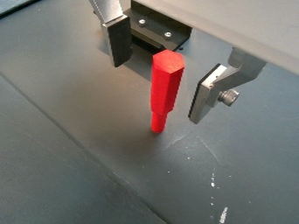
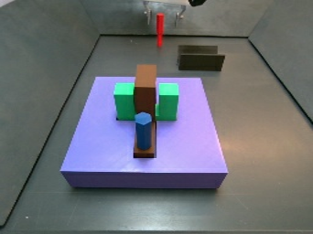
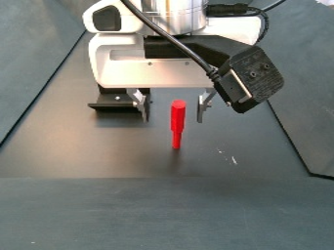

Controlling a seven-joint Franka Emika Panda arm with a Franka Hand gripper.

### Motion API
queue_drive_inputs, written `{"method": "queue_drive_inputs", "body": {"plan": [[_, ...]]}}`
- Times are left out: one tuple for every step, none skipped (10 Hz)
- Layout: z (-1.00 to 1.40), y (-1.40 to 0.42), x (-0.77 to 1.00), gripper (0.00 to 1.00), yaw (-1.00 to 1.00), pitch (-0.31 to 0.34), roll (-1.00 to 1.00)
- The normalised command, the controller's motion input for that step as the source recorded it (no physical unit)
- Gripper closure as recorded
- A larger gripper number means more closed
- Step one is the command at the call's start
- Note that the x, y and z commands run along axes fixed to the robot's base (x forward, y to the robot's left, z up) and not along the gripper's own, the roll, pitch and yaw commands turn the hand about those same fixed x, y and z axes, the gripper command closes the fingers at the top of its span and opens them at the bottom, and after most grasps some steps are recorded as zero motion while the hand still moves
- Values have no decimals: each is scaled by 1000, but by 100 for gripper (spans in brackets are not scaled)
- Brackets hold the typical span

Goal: Pick up the red object. Move up. Move to above the board. Insert the red object.
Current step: Pick up the red object.

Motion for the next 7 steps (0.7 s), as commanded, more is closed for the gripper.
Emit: {"method": "queue_drive_inputs", "body": {"plan": [[0, 0, 0, 100, 0, 0, 0], [0, 0, 0, 100, 0, 0, 0], [0, 0, 0, 100, 0, 0, 0], [0, 0, 0, 100, 0, 0, 0], [0, 0, 0, 100, 0, 0, 0], [0, 0, 0, 100, 0, 0, 0], [0, 0, 0, 100, 0, 0, 0]]}}
